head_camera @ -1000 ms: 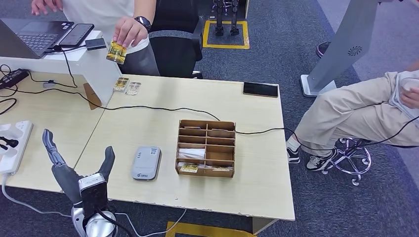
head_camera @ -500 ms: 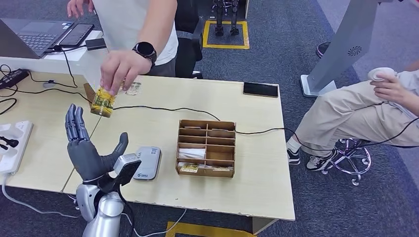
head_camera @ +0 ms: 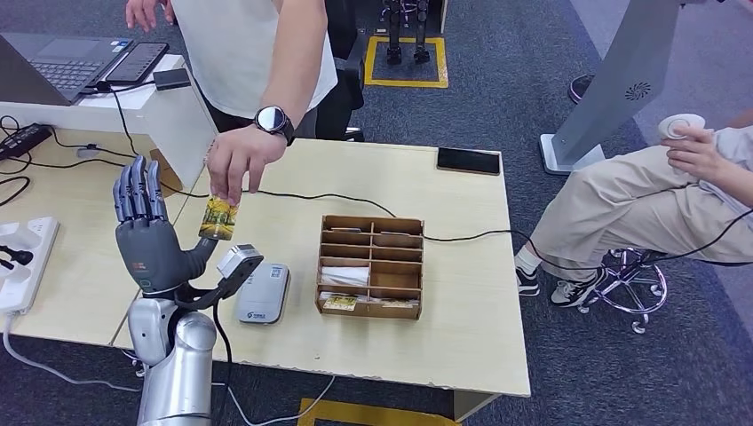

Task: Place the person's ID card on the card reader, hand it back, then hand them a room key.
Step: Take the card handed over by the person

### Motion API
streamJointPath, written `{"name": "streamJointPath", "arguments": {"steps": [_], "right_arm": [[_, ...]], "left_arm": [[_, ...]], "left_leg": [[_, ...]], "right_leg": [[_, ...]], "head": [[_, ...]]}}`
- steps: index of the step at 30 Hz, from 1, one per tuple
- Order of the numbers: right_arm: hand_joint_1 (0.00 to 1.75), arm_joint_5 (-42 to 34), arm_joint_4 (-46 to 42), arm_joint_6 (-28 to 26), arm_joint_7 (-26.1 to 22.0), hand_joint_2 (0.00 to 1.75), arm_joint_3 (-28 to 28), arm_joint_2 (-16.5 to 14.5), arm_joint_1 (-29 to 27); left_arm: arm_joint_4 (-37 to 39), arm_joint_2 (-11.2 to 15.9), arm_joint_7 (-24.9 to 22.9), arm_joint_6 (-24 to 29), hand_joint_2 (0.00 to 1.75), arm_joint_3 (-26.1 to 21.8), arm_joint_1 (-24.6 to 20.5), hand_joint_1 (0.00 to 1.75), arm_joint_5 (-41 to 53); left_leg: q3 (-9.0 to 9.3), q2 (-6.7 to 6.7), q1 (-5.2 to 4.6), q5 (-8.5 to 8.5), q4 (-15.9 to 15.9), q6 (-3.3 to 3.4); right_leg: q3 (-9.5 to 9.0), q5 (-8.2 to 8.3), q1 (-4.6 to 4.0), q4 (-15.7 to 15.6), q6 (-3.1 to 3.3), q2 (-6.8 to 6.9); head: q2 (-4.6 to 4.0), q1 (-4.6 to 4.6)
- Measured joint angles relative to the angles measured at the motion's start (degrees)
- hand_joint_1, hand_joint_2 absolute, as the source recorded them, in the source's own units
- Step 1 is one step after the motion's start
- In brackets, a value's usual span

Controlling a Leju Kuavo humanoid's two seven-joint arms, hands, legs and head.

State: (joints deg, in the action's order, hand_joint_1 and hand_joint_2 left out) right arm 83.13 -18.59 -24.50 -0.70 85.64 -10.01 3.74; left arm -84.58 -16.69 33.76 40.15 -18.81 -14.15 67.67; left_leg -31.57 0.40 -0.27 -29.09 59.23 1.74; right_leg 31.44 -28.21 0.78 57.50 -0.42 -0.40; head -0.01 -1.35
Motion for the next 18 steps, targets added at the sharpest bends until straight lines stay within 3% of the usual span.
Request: {"name": "streamJointPath", "arguments": {"steps": [3,4,10,18], "right_arm": [[0.0,0.39,0.47,-0.2,0.09,1.75,-0.23,0.35,0.02],[0.0,0.64,0.58,-0.4,0.15,1.75,-0.34,0.46,0.02],[0.0,0.91,0.9,-1.3,0.03,1.75,-0.87,1.16,0.03],[0.0,0.87,0.91,-1.81,-0.69,1.75,-1.11,1.63,0.01]], "left_arm": [[0.43,-0.44,1.08,0.0,1.75,-0.72,-0.52,1.62,-0.86],[0.5,-0.55,1.67,0.0,1.75,-0.85,-0.58,1.75,-1.43],[0.56,-0.75,5.48,0.0,1.75,-1.48,-0.63,1.75,-5.19],[0.39,-0.82,6.19,0.02,1.75,-1.58,-0.6,1.75,-7.69]], "left_leg": [[-0.01,0.0,0.0,0.0,0.0,0.0],[-0.01,0.0,0.0,0.0,0.0,0.0],[-0.02,0.0,0.0,-0.01,0.0,0.0],[-0.02,0.0,0.0,-0.01,0.0,0.0]], "right_leg": [[0.01,0.0,0.0,0.0,0.0,0.0],[0.01,0.0,0.0,0.0,0.0,-0.01],[0.03,-0.01,0.0,0.0,0.0,-0.01],[0.03,0.0,0.0,0.0,0.0,-0.01]], "head": [[0.0,0.0],[0.01,0.0],[0.01,0.01],[0.0,0.01]]}}
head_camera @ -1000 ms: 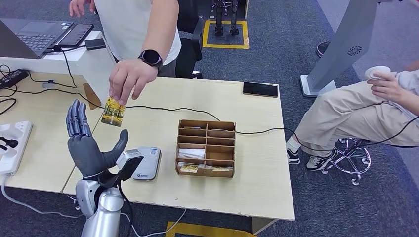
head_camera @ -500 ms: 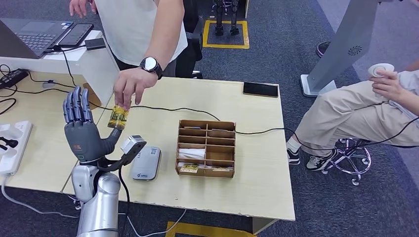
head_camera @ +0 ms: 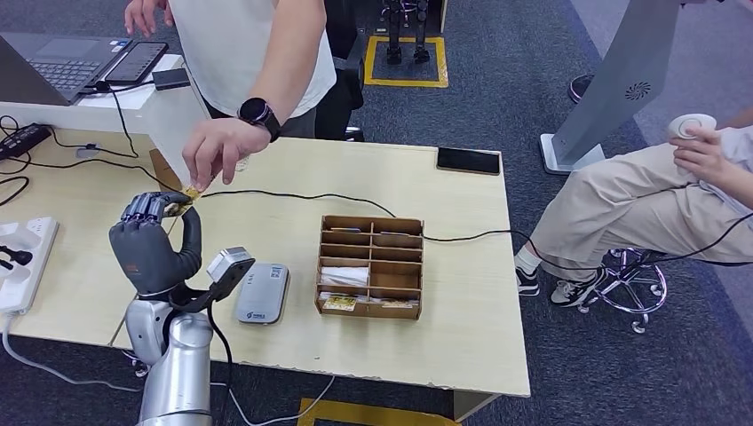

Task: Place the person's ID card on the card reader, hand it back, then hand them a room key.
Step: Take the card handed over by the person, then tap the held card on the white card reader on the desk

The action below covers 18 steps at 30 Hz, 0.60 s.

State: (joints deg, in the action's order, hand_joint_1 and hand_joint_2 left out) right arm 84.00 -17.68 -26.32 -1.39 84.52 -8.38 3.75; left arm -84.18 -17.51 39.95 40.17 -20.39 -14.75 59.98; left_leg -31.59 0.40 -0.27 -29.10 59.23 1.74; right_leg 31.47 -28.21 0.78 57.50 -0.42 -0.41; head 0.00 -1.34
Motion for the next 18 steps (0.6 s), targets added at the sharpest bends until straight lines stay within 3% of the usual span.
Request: {"name": "streamJointPath", "arguments": {"steps": [18], "right_arm": [[0.0,-1.78,0.32,1.7,0.02,1.75,-0.34,-0.02,-0.02]], "left_arm": [[-3.54,-0.05,0.01,0.01,1.75,0.0,0.69,1.75,-0.8]], "left_leg": [[-0.01,0.01,0.0,0.0,0.0,0.0]], "right_leg": [[-0.02,0.0,0.0,0.0,0.0,0.01]], "head": [[0.0,0.0]]}}
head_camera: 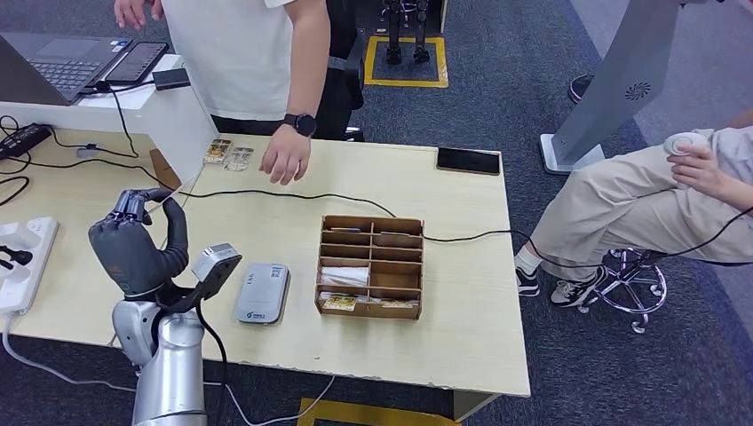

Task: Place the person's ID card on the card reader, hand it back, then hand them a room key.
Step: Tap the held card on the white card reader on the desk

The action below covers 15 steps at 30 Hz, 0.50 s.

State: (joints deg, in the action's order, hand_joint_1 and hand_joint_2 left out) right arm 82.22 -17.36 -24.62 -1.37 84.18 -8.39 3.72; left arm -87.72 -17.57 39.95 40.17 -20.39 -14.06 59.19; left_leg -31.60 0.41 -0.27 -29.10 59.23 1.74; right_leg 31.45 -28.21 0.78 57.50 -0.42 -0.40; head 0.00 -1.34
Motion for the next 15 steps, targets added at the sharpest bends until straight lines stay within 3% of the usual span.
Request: {"name": "streamJointPath", "arguments": {"steps": [8,15], "right_arm": [[0.0,-1.26,0.01,0.53,0.14,1.75,-0.07,-0.11,-0.12],[0.0,-2.27,0.01,1.44,0.32,1.75,-1.05,-0.3,-0.15]], "left_arm": [[0.08,0.21,-0.42,0.0,1.75,0.28,2.46,1.75,5.24],[1.15,0.63,-5.49,-0.01,1.75,4.52,4.32,1.75,11.29]], "left_leg": [[-0.01,0.01,0.0,0.0,0.0,0.0],[-0.02,0.0,-0.01,0.0,0.0,0.0]], "right_leg": [[0.04,0.0,0.0,0.0,0.0,0.0],[0.03,0.0,0.0,0.0,0.0,0.0]], "head": [[-0.01,-0.01],[0.0,-0.02]]}}
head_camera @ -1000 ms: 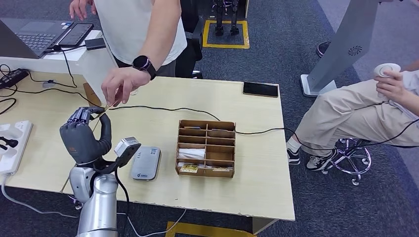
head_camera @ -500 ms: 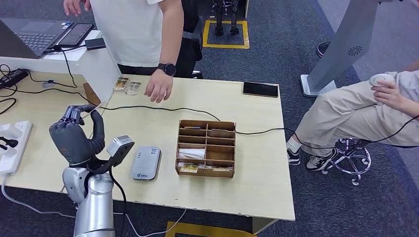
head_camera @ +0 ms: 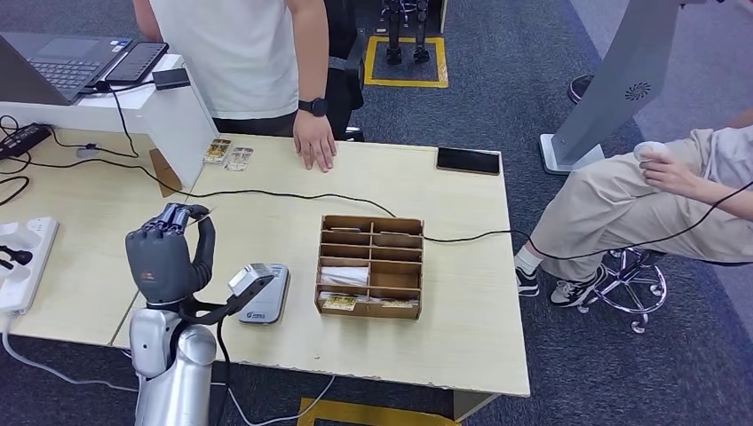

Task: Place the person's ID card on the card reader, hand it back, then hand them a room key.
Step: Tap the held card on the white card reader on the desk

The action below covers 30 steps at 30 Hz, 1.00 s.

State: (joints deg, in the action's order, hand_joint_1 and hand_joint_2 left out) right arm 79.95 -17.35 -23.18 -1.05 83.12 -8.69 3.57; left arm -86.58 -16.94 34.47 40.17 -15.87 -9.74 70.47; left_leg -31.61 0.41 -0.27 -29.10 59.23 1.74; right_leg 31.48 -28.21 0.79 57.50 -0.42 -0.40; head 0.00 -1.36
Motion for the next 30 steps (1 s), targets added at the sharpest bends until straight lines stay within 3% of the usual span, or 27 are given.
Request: {"name": "streamJointPath", "arguments": {"steps": [8,16,21,27,30], "right_arm": [[0.0,0.0,0.04,0.06,0.03,1.75,-0.6,-0.05,0.0],[0.0,-1.09,0.27,0.03,0.01,1.75,-1.23,-0.05,-0.03],[0.0,-1.09,0.31,-0.01,0.01,1.75,-1.42,-0.05,-0.09],[0.0,-1.25,0.31,-0.23,0.46,1.75,-1.59,-0.05,-0.11],[0.0,-1.28,0.31,-0.25,0.59,1.75,-1.6,-0.05,-0.14]], "left_arm": [[1.5,0.19,0.11,0.0,1.75,1.99,0.56,1.75,0.63],[8.11,0.61,-5.1,0.01,1.75,3.98,2.06,1.75,4.37],[11.94,0.87,-10.4,0.01,1.75,4.27,2.78,1.75,7.95],[14.99,1.23,-21.07,0.03,1.75,5.05,3.1,1.75,10.4],[15.83,1.46,-23.53,0.04,1.75,5.41,3.51,1.75,10.39]], "left_leg": [[0.01,0.0,0.0,0.0,0.0,0.0],[0.0,-0.02,0.0,0.0,0.0,0.0],[0.0,-0.02,-0.01,0.0,0.0,0.0],[0.0,-0.02,0.0,0.0,0.0,0.0],[0.0,-0.02,0.0,0.0,0.0,0.0]], "right_leg": [[0.01,0.0,0.0,0.0,0.0,0.0],[0.02,0.0,0.0,0.0,0.0,-0.01],[0.02,0.0,0.0,0.0,0.0,-0.02],[0.02,0.0,0.0,0.0,0.0,-0.02],[0.02,0.0,0.0,0.0,0.0,-0.02]], "head": [[0.0,0.0],[0.0,0.0],[0.0,0.0],[0.0,0.0],[0.0,0.0]]}}
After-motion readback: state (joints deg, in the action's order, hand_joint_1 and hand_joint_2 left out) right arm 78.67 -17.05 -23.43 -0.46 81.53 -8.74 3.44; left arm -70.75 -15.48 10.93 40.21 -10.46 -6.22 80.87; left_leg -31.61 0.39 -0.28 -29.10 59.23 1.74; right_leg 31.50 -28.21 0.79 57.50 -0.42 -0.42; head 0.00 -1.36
